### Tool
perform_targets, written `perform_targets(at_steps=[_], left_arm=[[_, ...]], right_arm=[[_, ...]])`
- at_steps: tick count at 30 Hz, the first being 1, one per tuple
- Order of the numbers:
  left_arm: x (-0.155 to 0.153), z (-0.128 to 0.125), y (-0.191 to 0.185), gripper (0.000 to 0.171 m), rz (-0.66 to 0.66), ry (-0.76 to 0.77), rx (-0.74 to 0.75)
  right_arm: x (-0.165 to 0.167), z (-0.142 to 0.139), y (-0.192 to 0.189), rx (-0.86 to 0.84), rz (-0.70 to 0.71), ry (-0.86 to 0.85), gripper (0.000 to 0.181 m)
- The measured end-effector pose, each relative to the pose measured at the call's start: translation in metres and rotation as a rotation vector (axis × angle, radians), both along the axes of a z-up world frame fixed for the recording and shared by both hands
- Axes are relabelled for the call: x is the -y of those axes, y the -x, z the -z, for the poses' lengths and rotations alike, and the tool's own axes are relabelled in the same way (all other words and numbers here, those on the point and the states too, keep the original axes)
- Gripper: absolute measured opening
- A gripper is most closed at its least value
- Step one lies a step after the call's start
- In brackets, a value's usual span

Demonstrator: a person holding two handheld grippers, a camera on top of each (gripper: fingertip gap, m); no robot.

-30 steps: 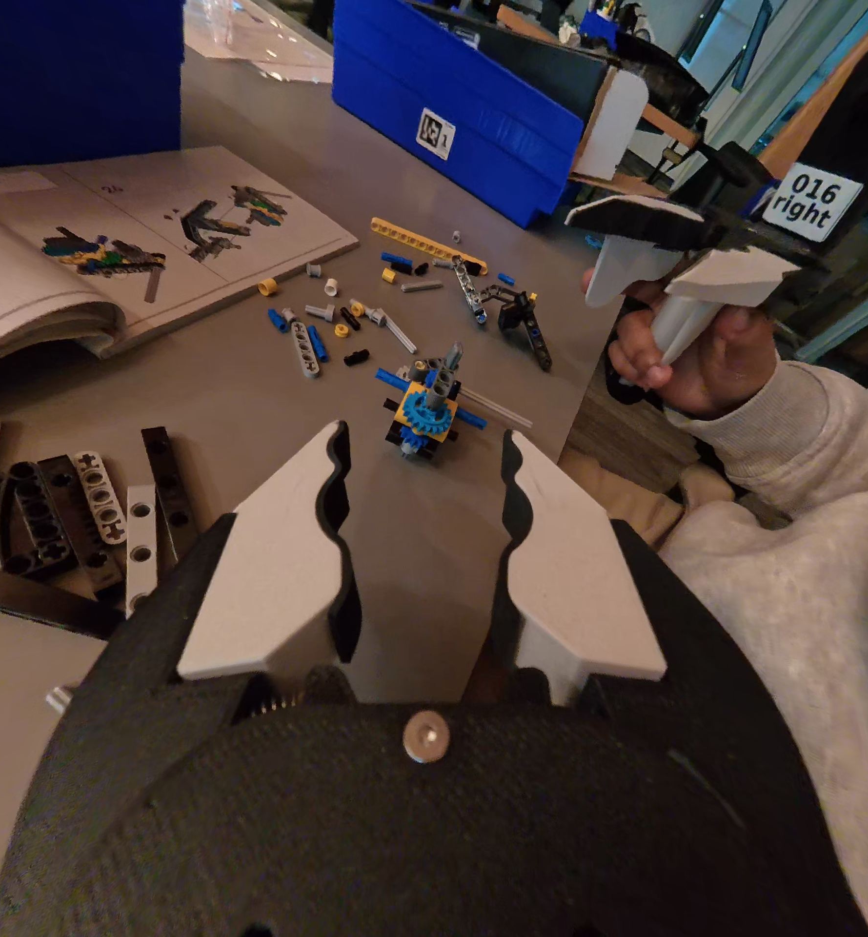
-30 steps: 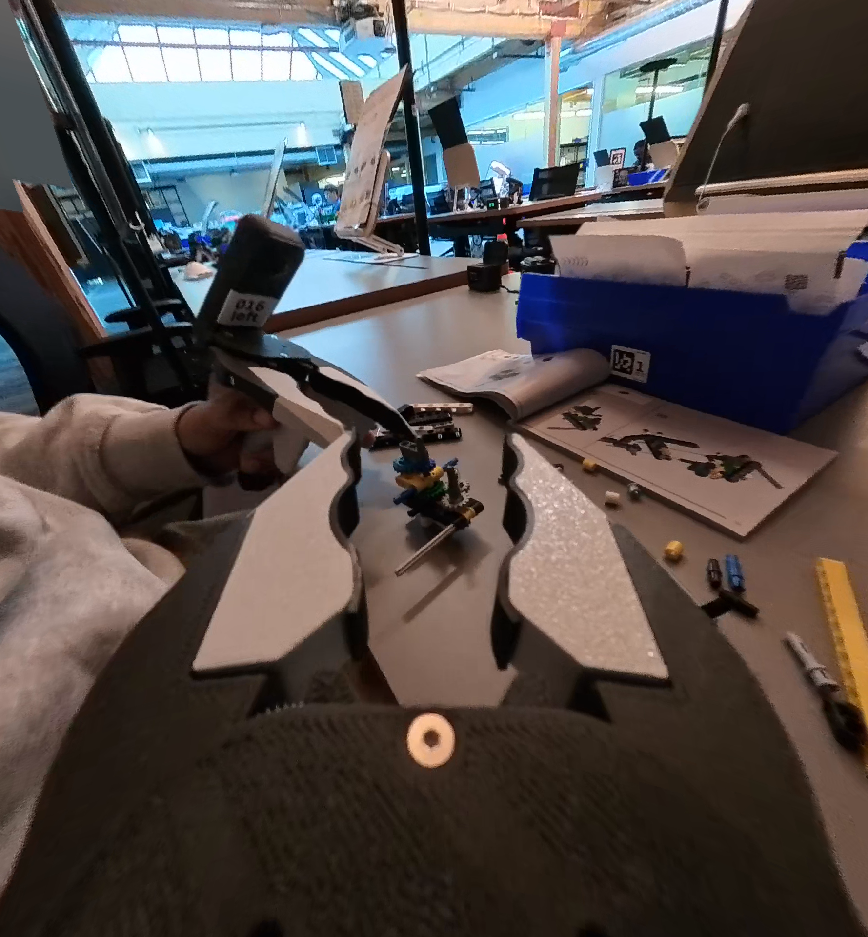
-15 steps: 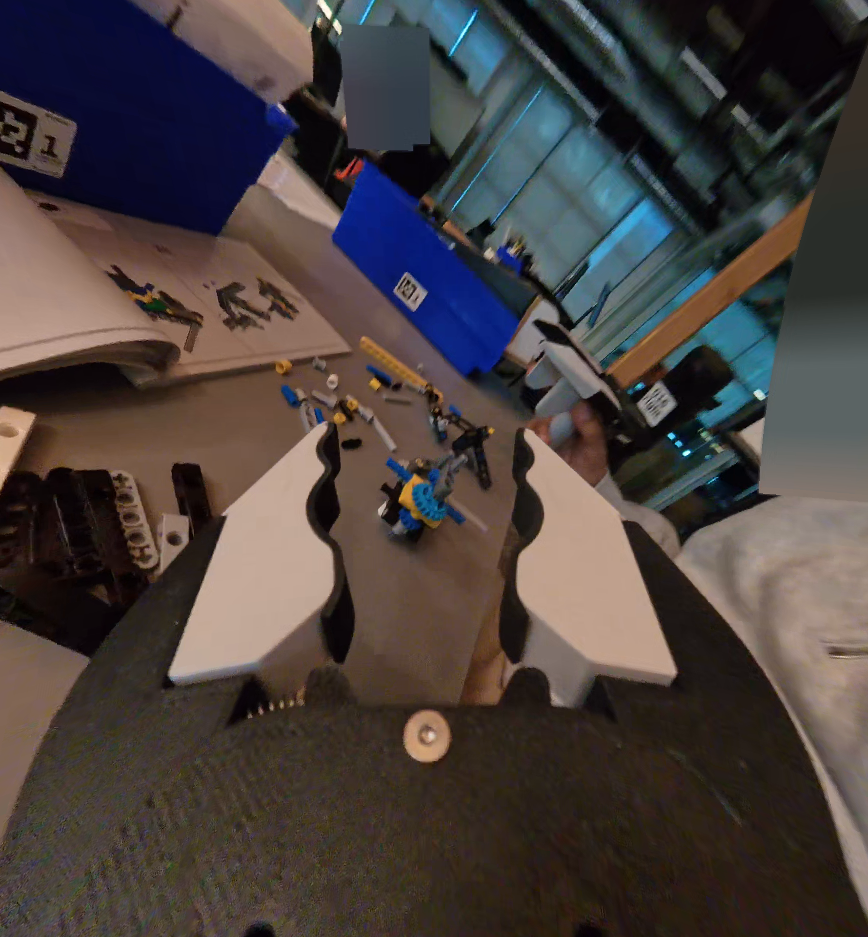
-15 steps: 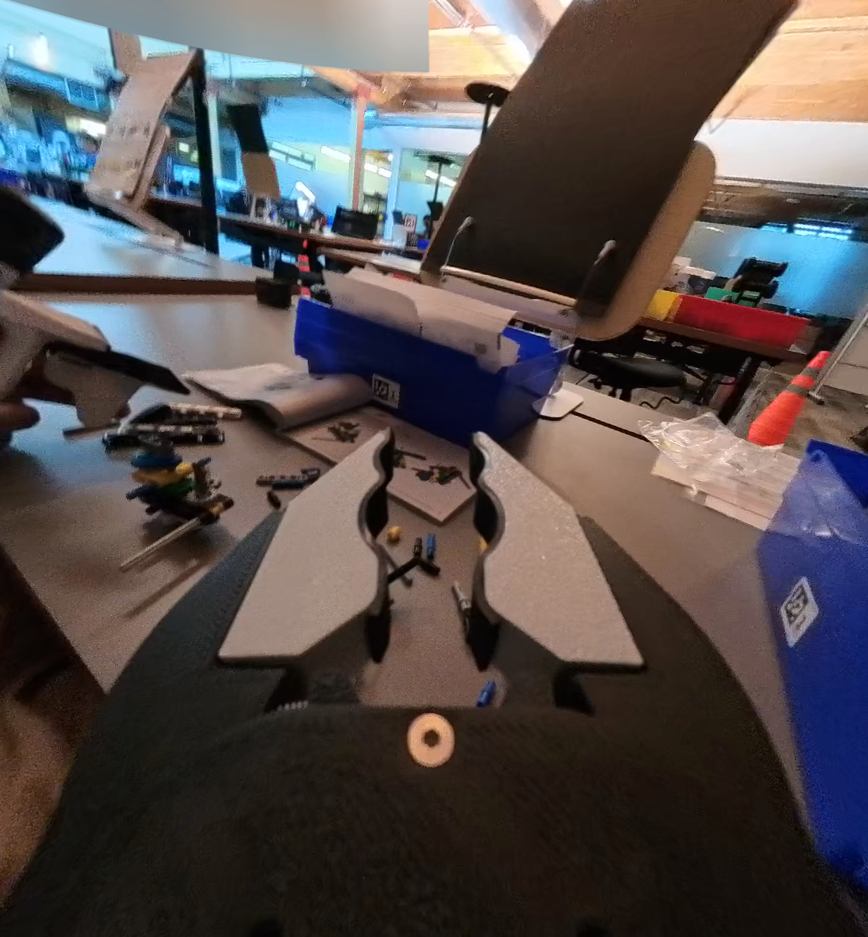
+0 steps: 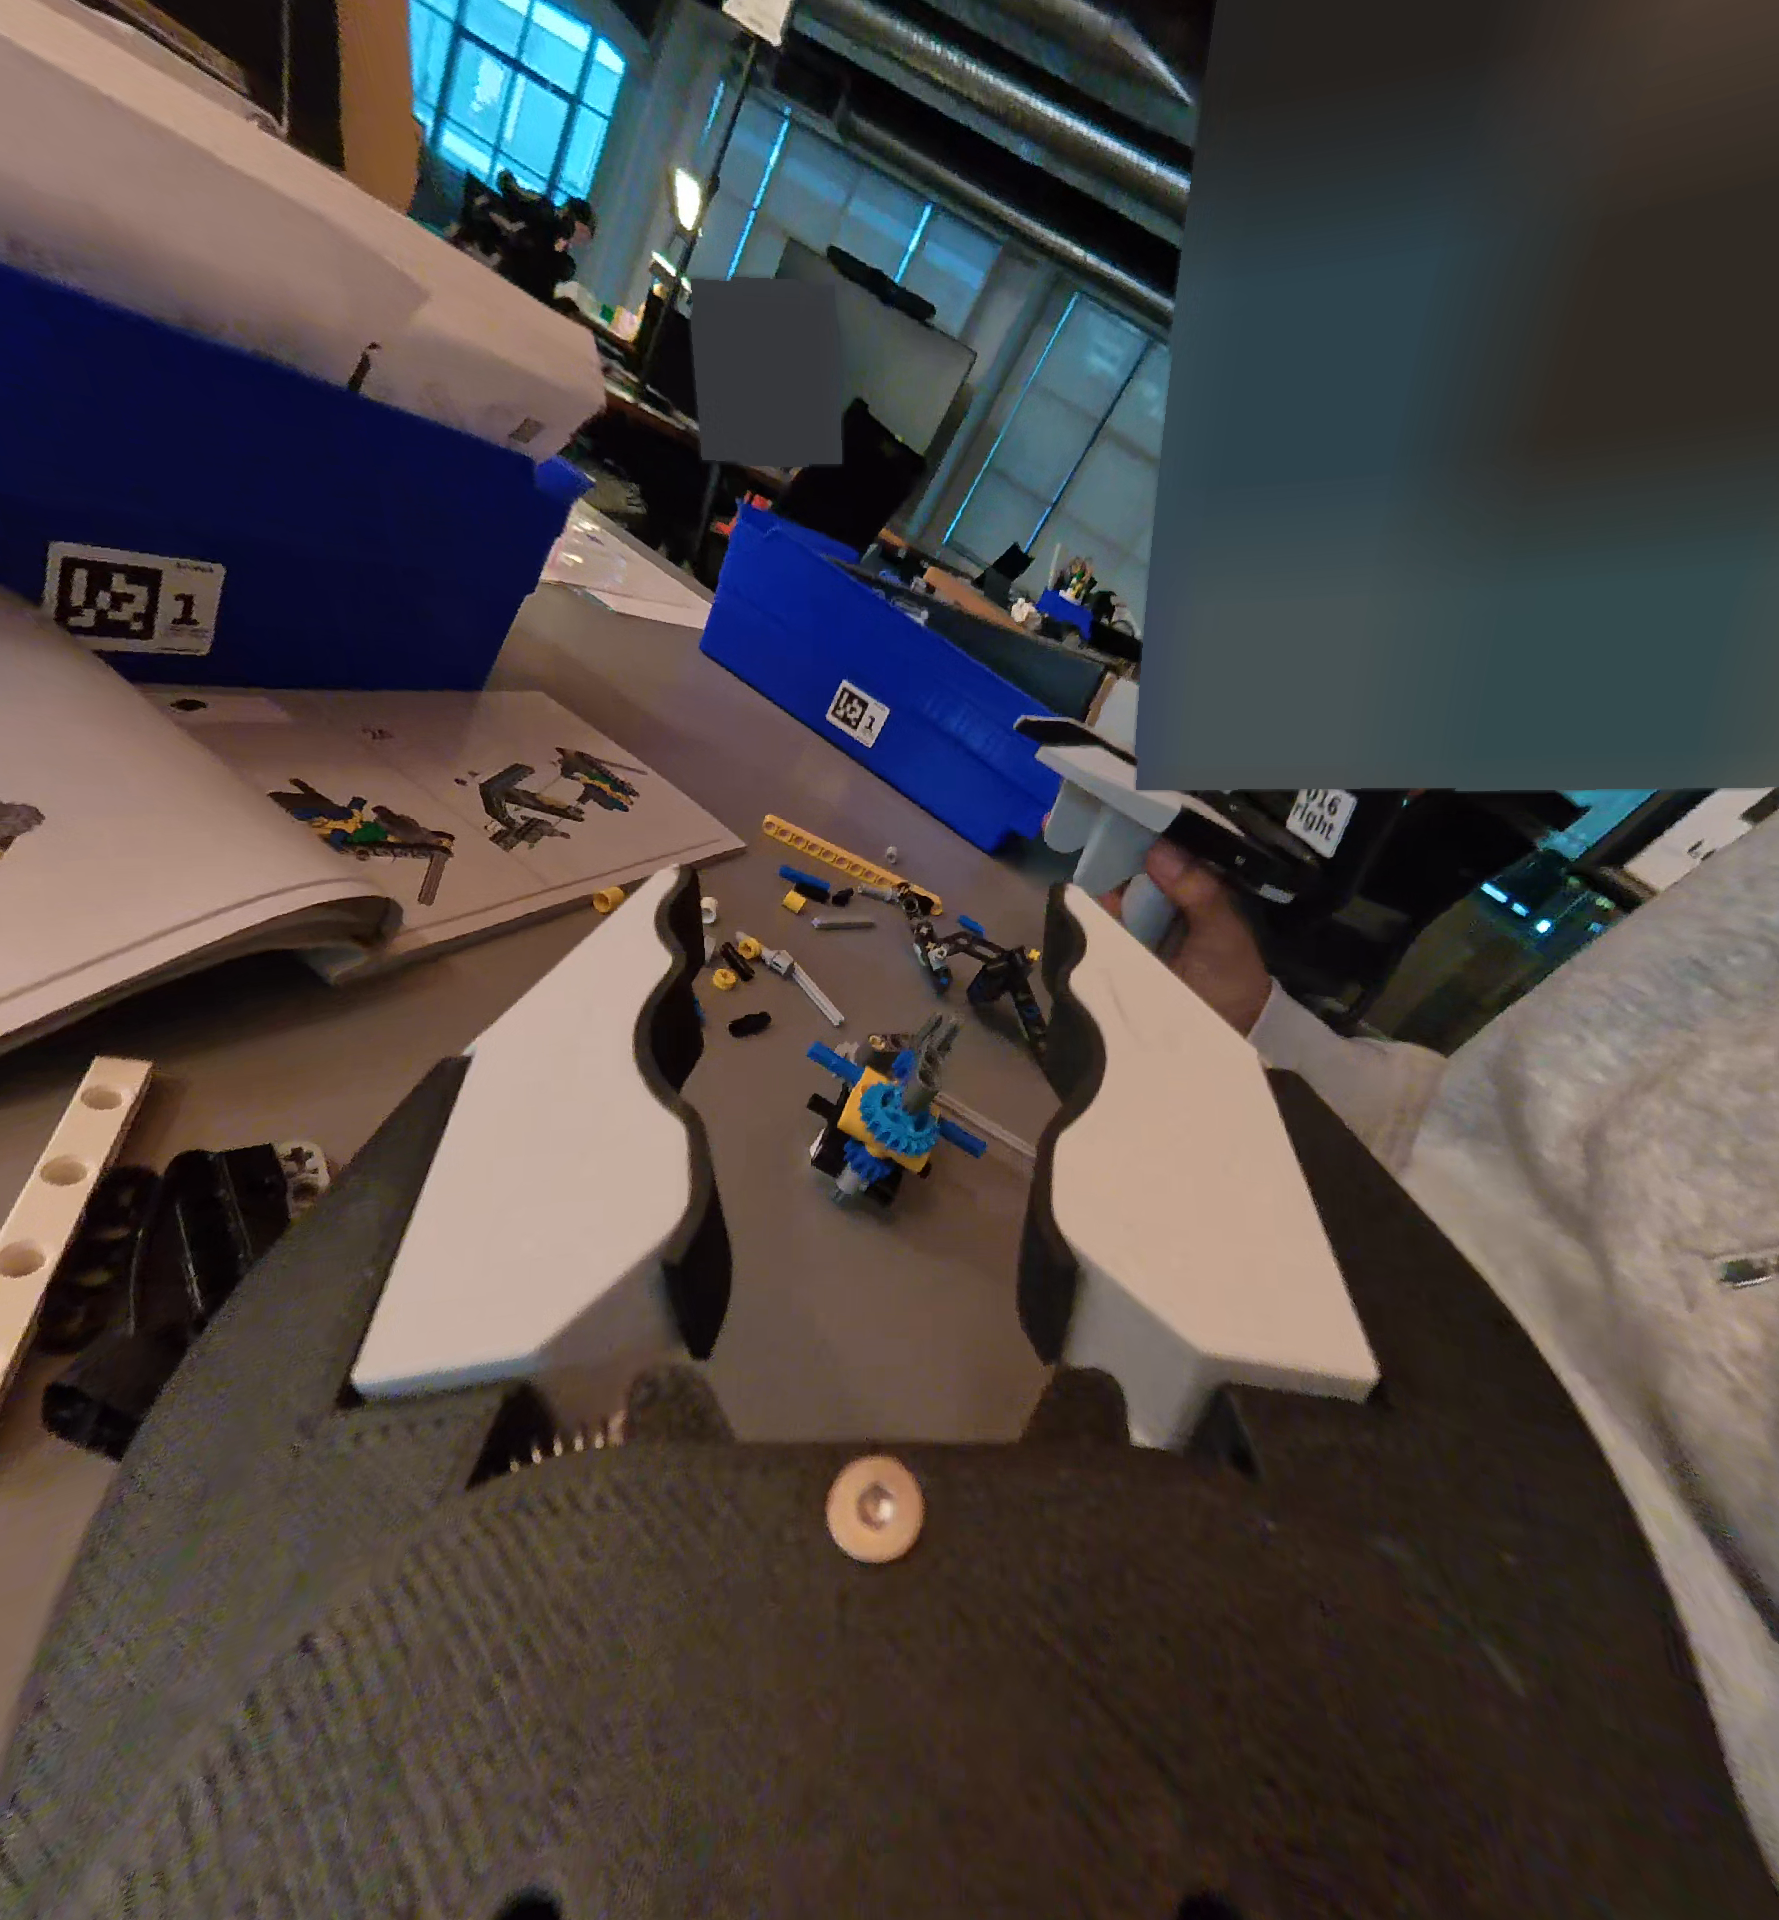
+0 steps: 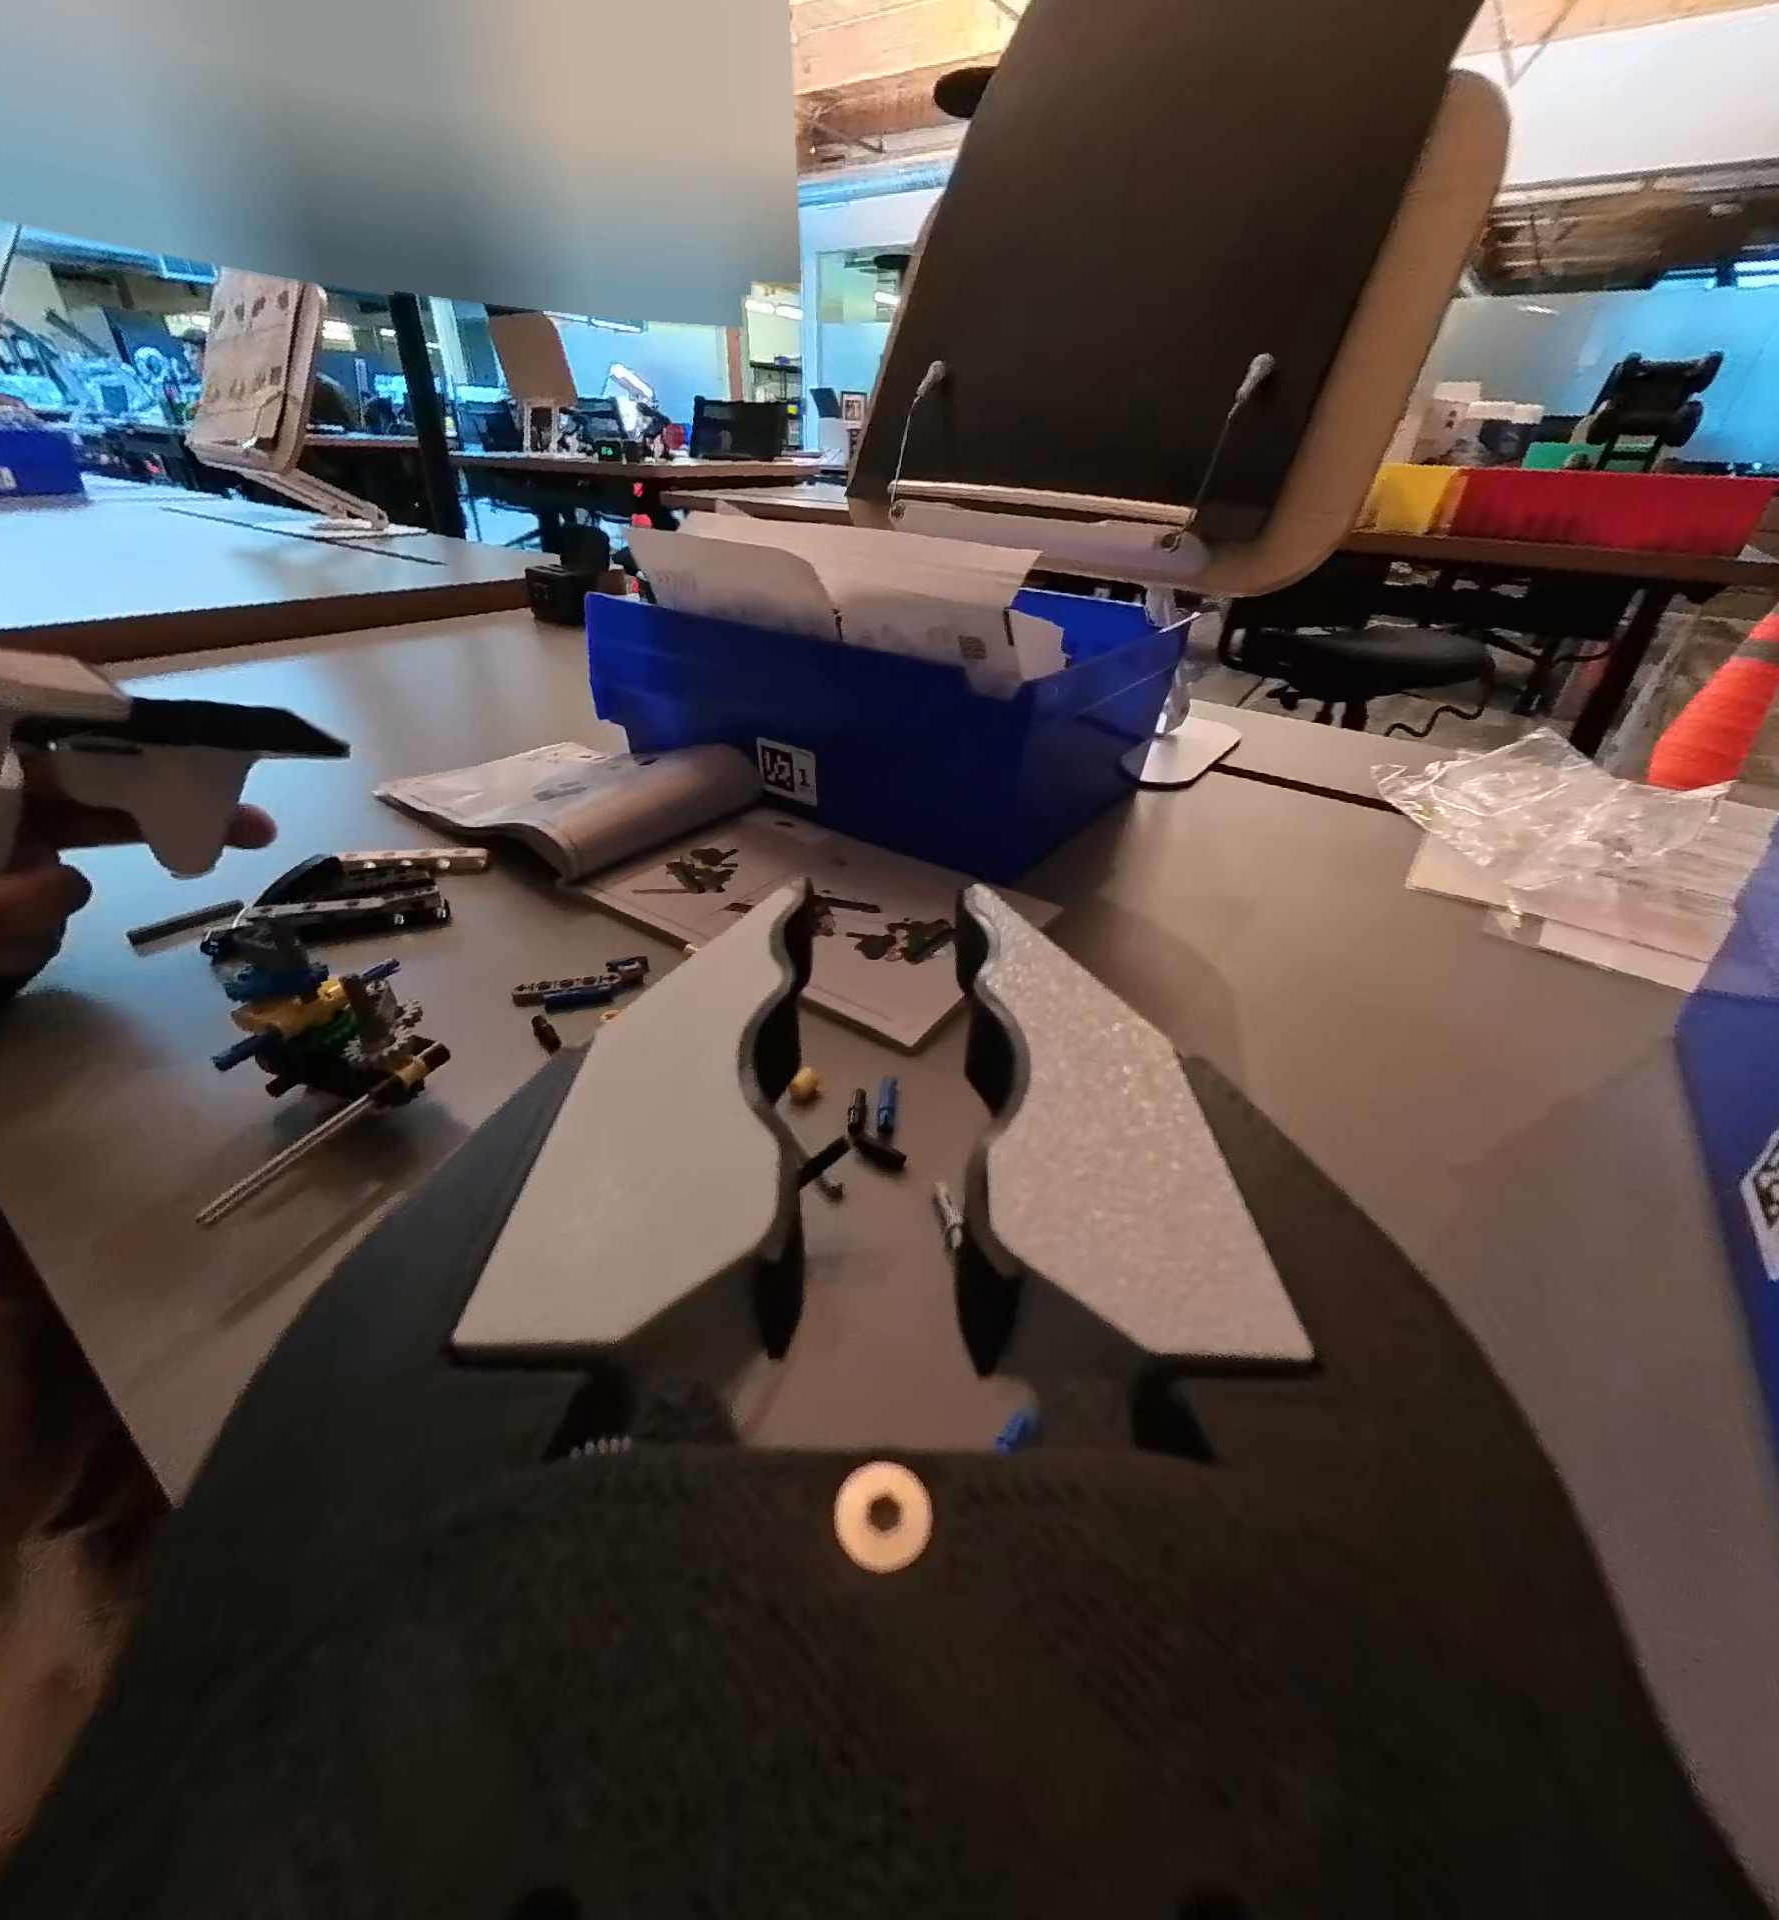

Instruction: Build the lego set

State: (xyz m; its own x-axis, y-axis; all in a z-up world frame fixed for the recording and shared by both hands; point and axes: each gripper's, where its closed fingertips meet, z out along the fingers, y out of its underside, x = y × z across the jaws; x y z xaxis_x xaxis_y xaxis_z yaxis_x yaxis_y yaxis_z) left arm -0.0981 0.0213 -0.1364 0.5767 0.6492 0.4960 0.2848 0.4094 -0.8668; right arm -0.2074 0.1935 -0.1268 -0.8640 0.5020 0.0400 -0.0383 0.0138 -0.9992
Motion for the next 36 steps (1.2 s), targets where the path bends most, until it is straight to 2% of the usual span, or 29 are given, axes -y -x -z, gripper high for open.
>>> perform_targets(at_steps=[6,20,29,36], left_arm=[[-0.007,-0.001,0.000,0.064,-0.013,0.070,-0.031],[0.002,0.000,0.005,0.064,-0.068,0.046,-0.017],[0.004,0.003,0.008,0.065,-0.049,0.006,0.018],[0.005,0.003,0.009,0.067,-0.044,-0.014,0.032]], right_arm=[[-0.001,0.002,0.004,0.009,0.033,-0.010,0.024],[0.001,0.008,0.010,0.042,0.049,-0.040,0.024],[0.007,0.019,0.020,0.142,0.032,-0.074,0.025],[0.009,0.018,0.024,0.153,0.035,-0.066,0.027]])
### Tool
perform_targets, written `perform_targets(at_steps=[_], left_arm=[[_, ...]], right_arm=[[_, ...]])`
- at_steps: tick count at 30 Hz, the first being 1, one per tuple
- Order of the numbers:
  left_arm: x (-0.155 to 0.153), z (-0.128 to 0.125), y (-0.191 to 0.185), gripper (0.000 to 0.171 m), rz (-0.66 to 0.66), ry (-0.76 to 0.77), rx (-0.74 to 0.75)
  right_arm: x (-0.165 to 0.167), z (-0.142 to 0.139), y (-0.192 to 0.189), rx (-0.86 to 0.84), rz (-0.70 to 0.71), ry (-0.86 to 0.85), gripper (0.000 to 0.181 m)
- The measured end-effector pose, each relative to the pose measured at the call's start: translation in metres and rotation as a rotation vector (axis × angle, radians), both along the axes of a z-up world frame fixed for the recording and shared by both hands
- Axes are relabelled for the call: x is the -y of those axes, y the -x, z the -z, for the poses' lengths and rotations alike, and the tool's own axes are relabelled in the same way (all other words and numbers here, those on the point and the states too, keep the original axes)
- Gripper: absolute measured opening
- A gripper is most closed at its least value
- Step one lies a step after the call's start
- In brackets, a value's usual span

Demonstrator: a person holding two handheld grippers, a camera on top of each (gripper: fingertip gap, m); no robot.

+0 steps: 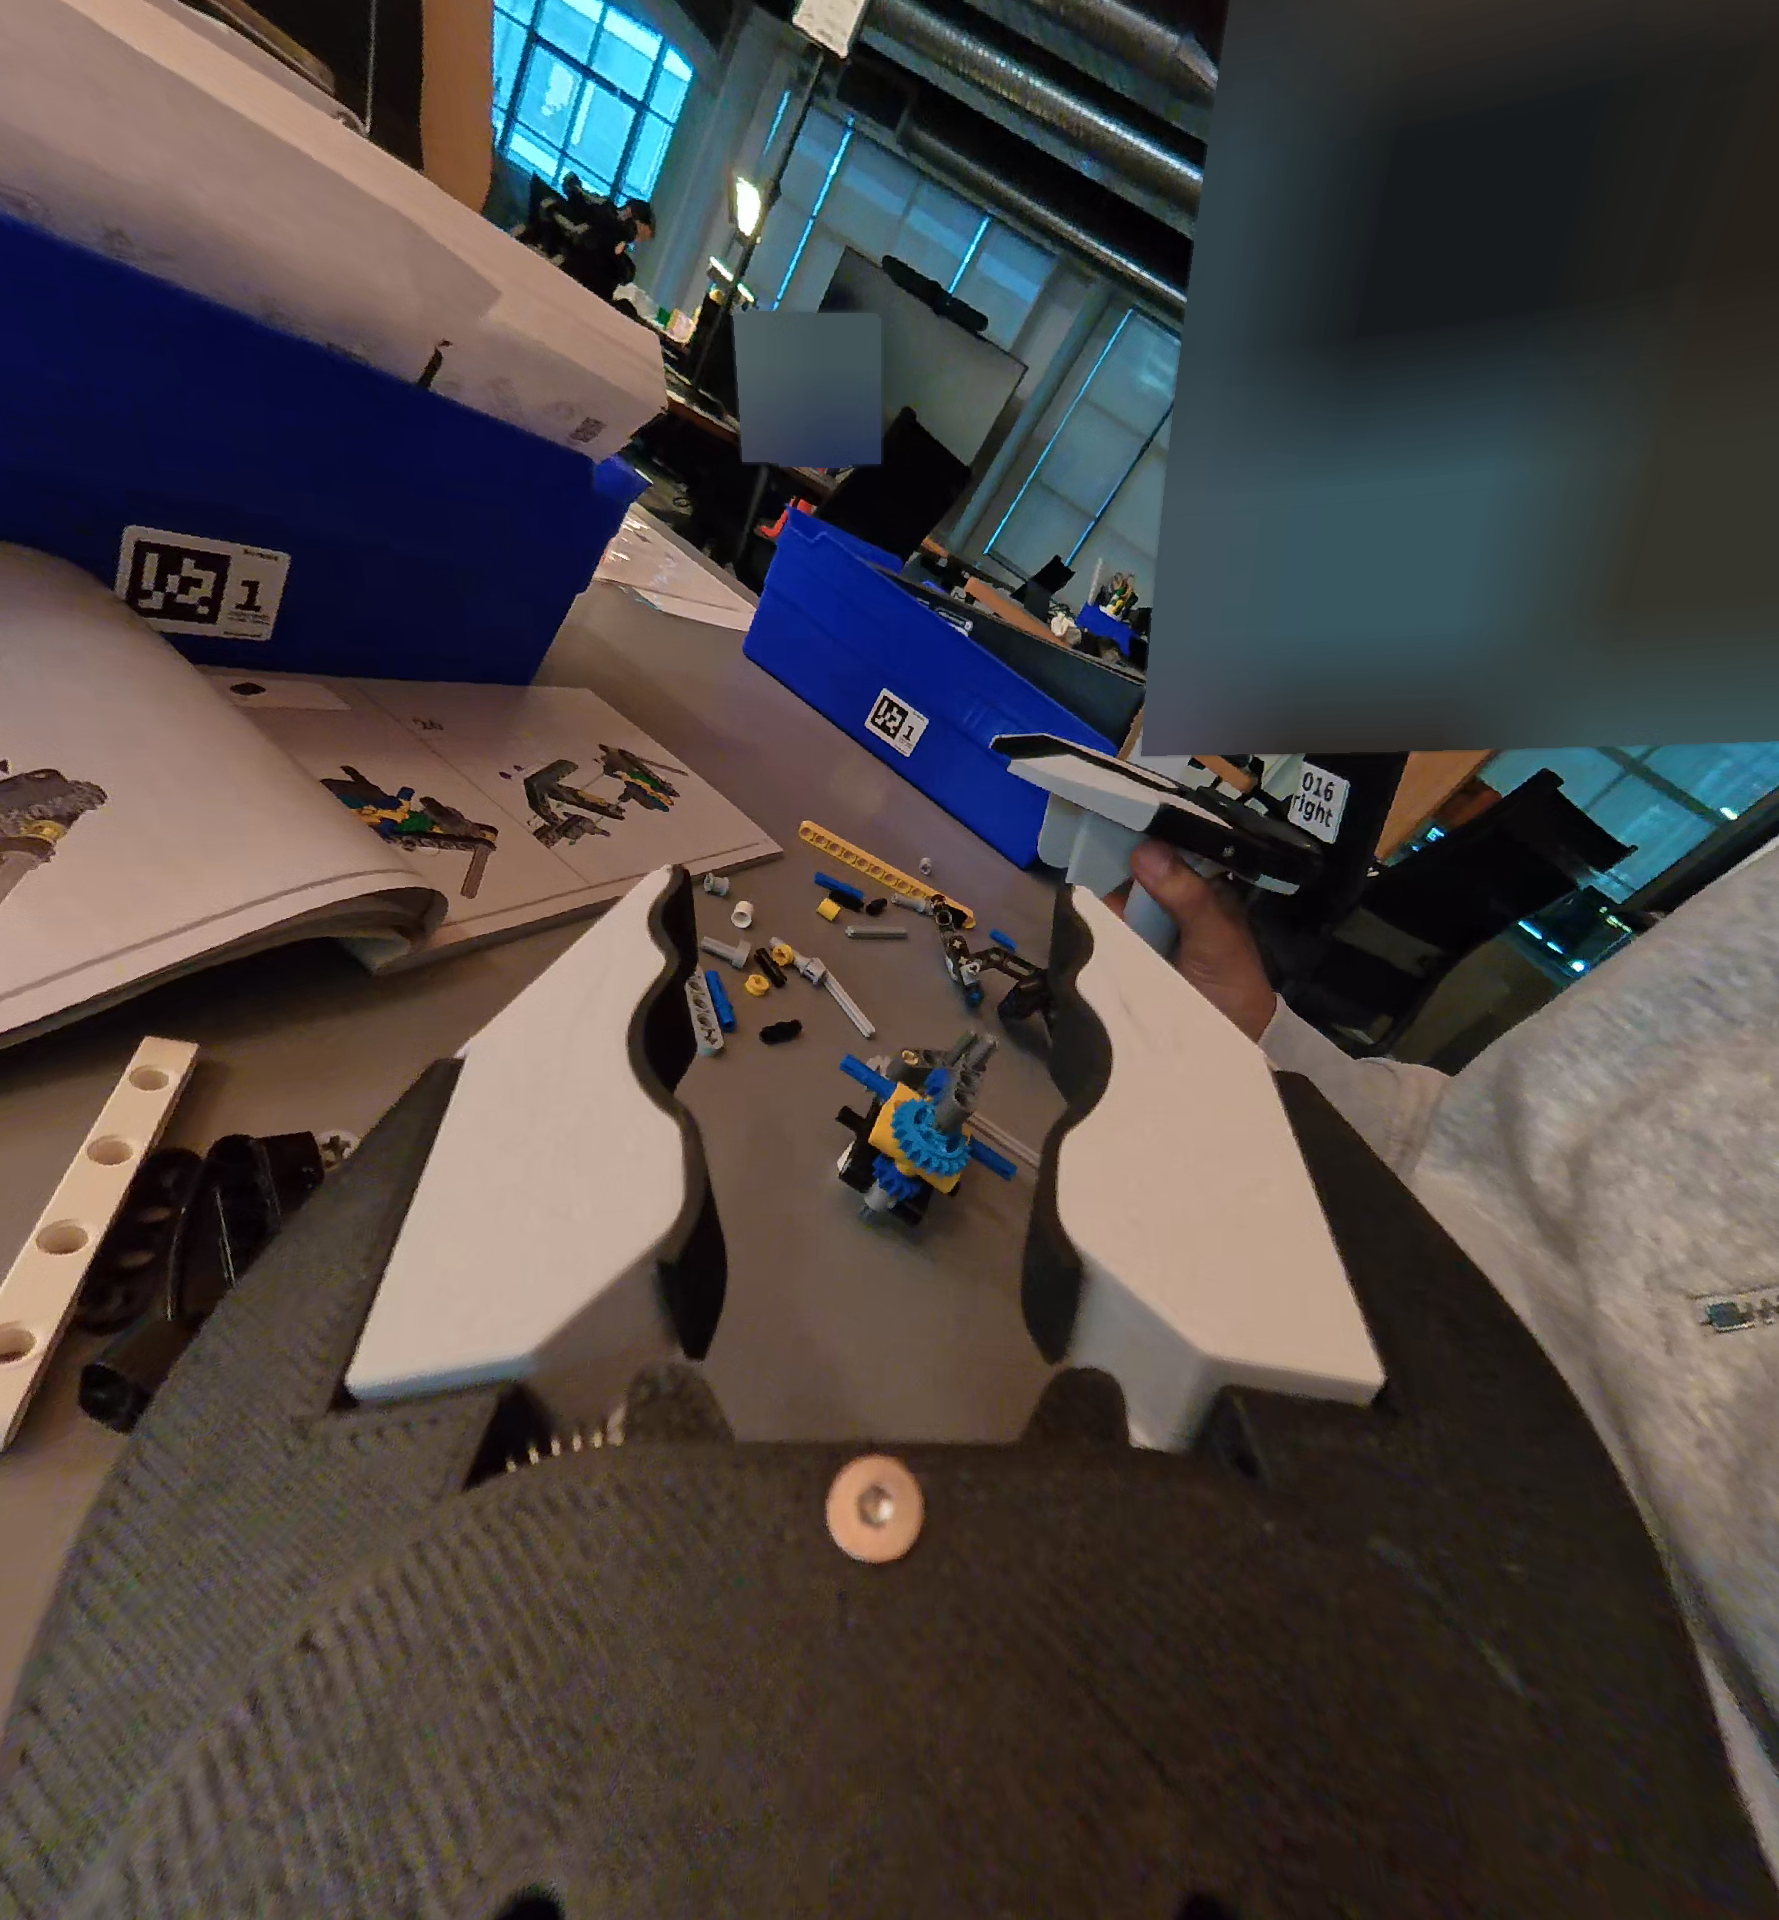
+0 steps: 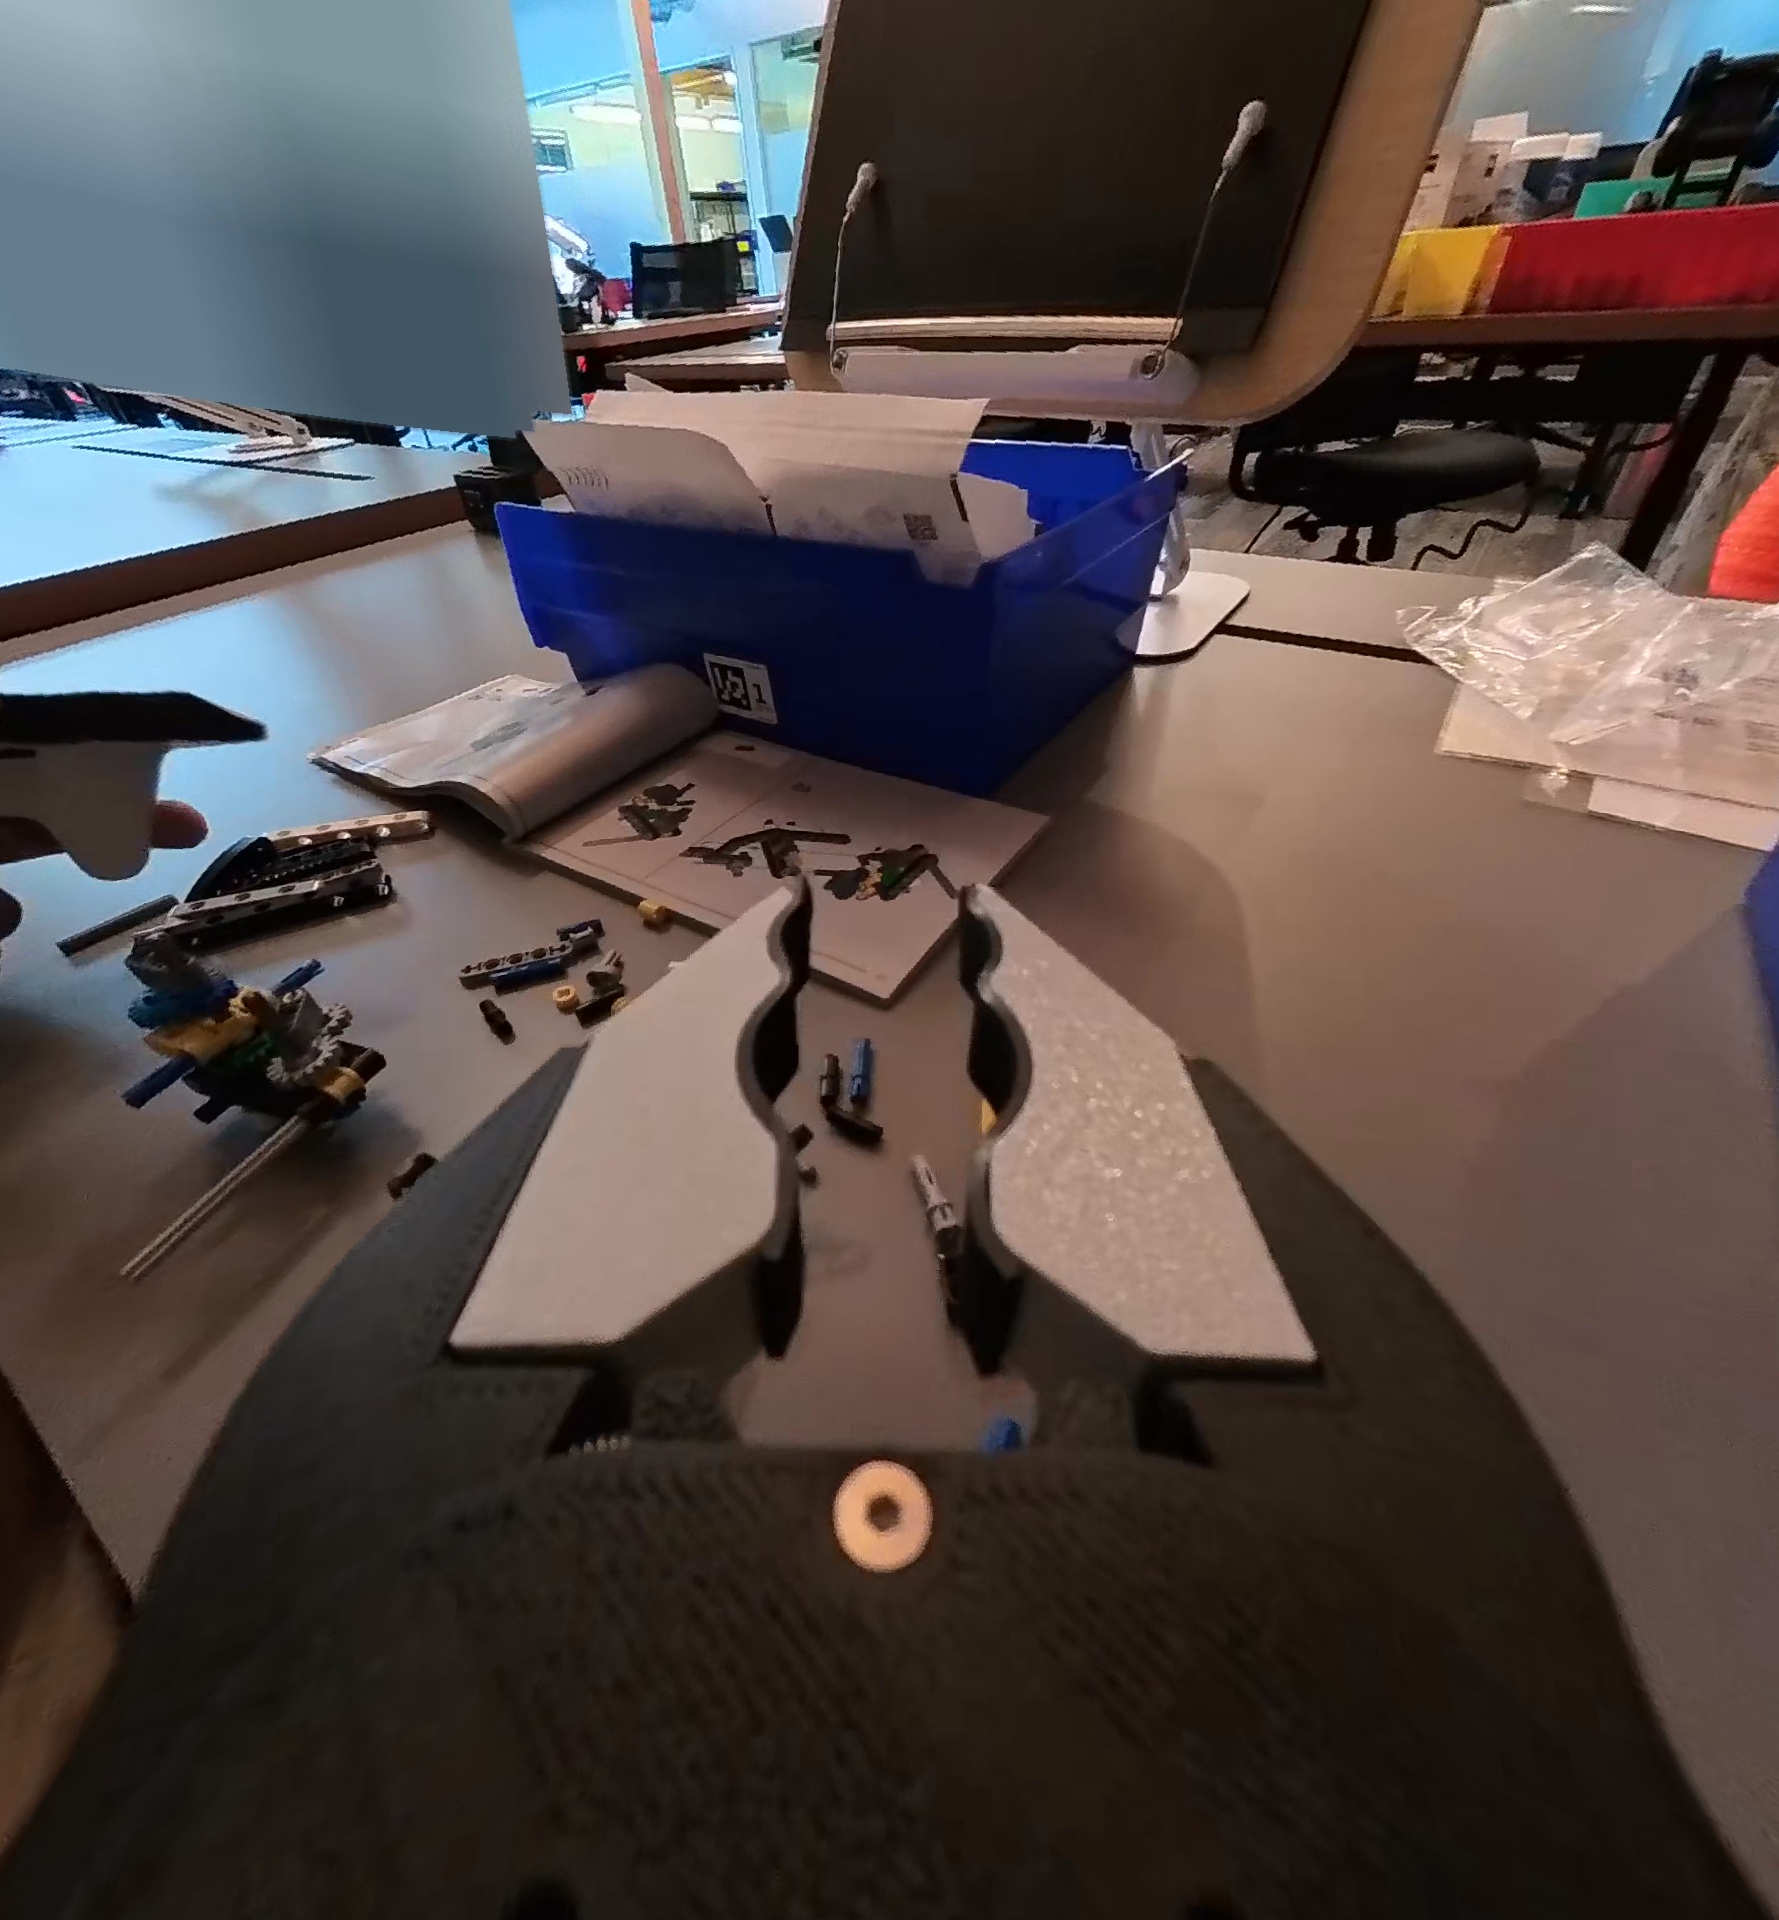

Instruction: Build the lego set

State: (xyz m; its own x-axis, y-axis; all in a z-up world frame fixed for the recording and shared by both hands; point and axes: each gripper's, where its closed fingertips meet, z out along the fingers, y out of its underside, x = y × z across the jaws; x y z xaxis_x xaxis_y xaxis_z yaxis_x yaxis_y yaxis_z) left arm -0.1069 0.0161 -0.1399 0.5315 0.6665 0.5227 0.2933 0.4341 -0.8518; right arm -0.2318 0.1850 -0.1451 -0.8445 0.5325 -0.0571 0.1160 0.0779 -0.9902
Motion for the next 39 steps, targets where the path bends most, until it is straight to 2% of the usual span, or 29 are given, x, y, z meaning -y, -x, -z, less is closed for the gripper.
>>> perform_targets(at_steps=[7,39], left_arm=[[0.0013,0.0017,0.0015,0.068,0.002,-0.015,0.017],[0.0027,0.0019,0.0018,0.068,0.006,-0.037,0.029]], right_arm=[[0.0087,0.0038,-0.0081,-0.045,-0.039,-0.058,0.028],[0.0086,0.0057,-0.0058,-0.013,-0.044,-0.055,0.028]])
